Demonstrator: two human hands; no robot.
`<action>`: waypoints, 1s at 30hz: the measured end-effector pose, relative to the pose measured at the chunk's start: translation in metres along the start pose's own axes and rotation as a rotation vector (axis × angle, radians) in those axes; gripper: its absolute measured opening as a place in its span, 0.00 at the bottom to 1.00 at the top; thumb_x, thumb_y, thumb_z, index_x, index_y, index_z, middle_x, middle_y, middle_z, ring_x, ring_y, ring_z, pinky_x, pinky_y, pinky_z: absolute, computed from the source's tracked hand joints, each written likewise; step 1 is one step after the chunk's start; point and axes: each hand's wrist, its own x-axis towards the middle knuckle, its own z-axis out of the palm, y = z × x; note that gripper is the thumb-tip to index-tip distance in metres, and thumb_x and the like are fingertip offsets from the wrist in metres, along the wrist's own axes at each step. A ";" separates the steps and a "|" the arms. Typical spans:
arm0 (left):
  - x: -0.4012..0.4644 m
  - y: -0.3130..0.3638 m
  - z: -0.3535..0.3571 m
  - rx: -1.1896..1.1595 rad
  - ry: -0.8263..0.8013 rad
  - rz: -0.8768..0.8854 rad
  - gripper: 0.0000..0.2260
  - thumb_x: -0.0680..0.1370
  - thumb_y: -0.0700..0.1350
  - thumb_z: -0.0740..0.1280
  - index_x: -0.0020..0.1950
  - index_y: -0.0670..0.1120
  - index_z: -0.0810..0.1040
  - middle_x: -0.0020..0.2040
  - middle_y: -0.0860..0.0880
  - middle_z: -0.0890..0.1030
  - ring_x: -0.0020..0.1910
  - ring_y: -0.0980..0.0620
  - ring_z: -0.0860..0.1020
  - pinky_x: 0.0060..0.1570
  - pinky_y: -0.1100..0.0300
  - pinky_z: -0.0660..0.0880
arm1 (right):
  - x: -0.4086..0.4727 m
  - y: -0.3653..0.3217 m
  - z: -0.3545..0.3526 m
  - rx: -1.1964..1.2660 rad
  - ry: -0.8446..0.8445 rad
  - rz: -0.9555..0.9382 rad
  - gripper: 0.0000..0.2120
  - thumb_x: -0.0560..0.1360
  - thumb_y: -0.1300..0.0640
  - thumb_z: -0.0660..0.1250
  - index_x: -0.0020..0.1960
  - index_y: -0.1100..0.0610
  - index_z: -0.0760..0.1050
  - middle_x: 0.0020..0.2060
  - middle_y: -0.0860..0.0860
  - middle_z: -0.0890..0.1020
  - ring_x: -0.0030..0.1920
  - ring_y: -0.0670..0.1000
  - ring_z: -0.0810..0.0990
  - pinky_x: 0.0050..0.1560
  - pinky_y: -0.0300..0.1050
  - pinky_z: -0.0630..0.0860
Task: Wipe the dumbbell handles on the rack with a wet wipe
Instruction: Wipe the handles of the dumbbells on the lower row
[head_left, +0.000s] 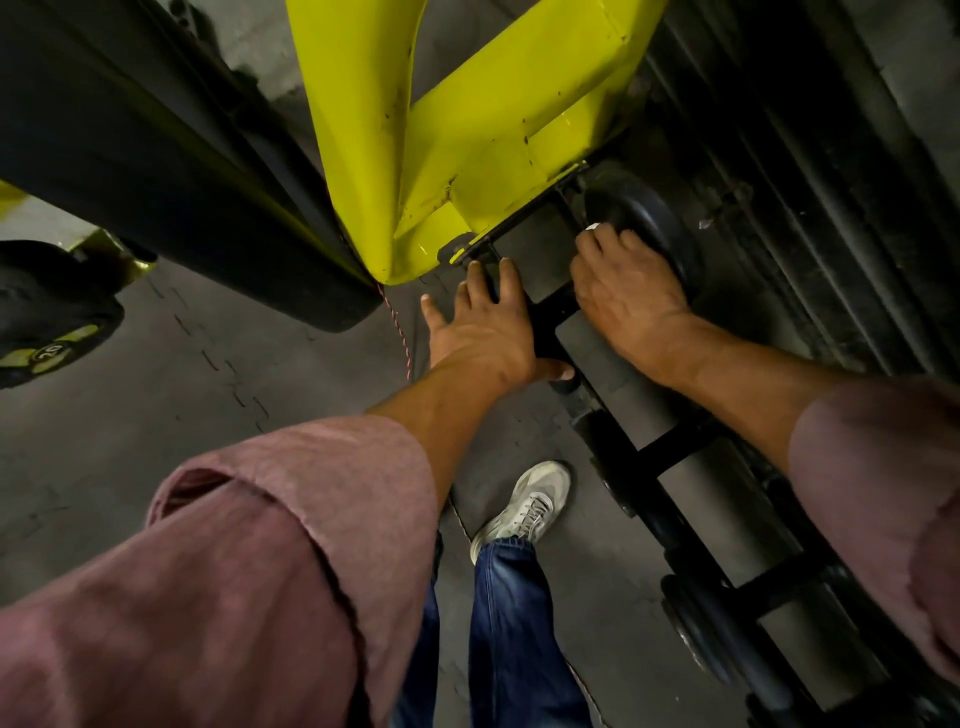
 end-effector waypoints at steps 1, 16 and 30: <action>0.000 0.000 0.000 0.004 -0.001 -0.002 0.63 0.65 0.72 0.74 0.83 0.48 0.39 0.83 0.40 0.43 0.82 0.41 0.48 0.75 0.31 0.41 | 0.003 0.002 -0.002 0.033 -0.015 -0.019 0.17 0.80 0.55 0.60 0.67 0.59 0.72 0.60 0.57 0.72 0.61 0.57 0.70 0.56 0.47 0.70; -0.001 -0.001 -0.003 -0.031 -0.025 0.010 0.62 0.65 0.70 0.75 0.83 0.48 0.39 0.83 0.40 0.41 0.82 0.40 0.49 0.76 0.32 0.43 | 0.015 0.002 -0.010 0.019 -0.067 -0.148 0.19 0.78 0.51 0.61 0.67 0.55 0.73 0.64 0.55 0.74 0.67 0.57 0.68 0.66 0.55 0.64; 0.002 -0.003 0.001 -0.061 -0.007 0.021 0.63 0.64 0.70 0.77 0.83 0.49 0.40 0.83 0.40 0.43 0.82 0.39 0.52 0.76 0.31 0.45 | 0.013 -0.004 -0.016 0.889 -0.042 -0.181 0.08 0.74 0.63 0.63 0.53 0.60 0.76 0.52 0.58 0.74 0.53 0.60 0.76 0.48 0.50 0.73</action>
